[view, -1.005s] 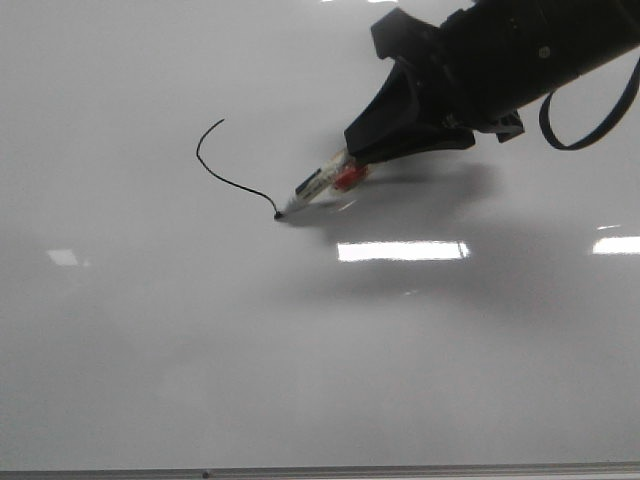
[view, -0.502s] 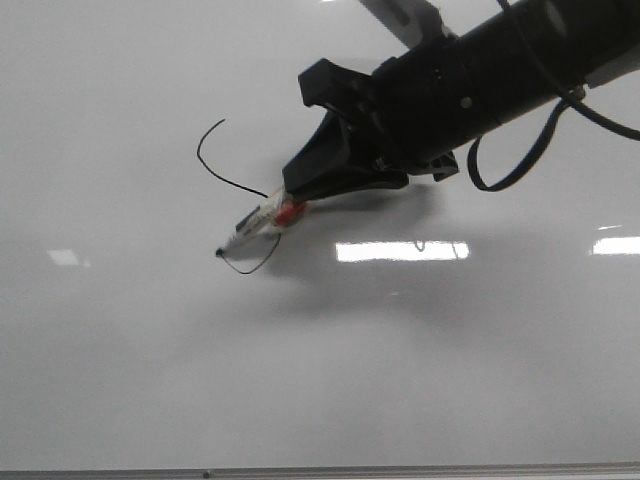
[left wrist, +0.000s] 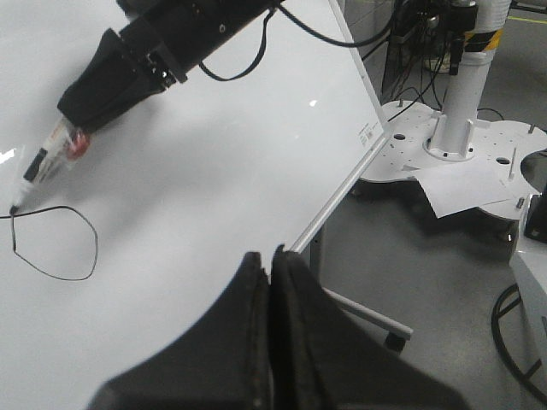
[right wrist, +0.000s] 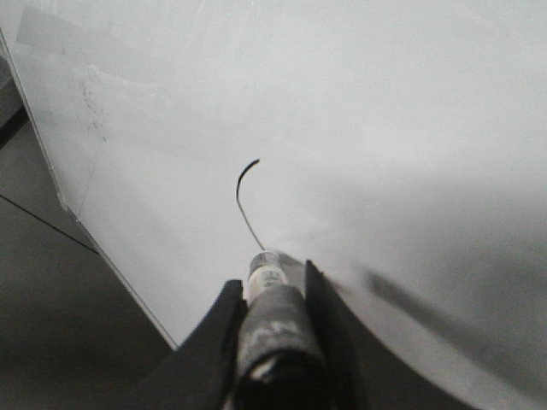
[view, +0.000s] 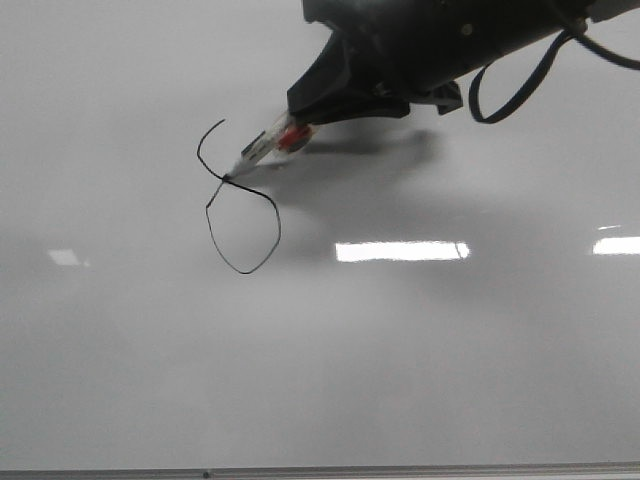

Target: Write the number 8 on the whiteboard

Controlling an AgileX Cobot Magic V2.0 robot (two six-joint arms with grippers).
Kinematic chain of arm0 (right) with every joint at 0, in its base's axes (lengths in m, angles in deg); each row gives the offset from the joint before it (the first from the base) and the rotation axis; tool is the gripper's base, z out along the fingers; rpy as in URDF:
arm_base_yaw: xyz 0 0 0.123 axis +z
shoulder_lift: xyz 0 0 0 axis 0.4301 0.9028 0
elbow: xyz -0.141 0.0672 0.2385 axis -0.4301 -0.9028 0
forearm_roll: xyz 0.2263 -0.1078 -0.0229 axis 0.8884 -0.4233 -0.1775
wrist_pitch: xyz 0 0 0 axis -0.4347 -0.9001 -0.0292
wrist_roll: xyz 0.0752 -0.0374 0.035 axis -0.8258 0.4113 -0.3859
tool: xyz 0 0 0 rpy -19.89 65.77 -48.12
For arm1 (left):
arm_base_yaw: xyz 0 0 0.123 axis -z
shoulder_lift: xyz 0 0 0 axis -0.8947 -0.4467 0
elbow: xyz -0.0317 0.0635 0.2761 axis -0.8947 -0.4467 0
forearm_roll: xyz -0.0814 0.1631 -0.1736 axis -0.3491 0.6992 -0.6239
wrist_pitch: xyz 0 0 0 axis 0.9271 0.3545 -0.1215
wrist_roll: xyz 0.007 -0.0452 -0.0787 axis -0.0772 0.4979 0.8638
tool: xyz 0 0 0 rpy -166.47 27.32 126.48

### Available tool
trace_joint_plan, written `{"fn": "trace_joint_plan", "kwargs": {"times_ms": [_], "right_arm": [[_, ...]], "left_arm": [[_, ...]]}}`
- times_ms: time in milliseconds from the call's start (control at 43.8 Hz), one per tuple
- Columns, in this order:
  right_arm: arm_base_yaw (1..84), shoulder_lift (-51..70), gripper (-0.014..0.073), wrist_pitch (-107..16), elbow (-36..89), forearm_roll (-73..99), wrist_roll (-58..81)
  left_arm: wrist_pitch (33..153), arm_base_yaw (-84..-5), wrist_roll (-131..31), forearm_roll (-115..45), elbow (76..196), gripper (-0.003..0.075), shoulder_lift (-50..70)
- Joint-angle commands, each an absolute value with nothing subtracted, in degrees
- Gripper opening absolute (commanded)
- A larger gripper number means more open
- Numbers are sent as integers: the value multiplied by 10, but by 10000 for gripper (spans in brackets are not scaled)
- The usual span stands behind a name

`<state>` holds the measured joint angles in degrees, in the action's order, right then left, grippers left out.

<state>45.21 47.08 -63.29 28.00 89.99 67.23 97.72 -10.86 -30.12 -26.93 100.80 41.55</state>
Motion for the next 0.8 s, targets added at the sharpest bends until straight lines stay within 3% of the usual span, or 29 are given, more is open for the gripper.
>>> {"fn": "trace_joint_plan", "kwargs": {"times_ms": [0,206,777], "right_arm": [[424,429,-61,-617,298,919,683],[399,417,-61,-643,299,920,683],[429,454,-61,-662,345,956,688]], "left_arm": [[931,-104,-296,-278,1024,-21,414],[931,-104,-296,-278,1024,-21,414],[931,-104,-296,-278,1024,-21,414]]}}
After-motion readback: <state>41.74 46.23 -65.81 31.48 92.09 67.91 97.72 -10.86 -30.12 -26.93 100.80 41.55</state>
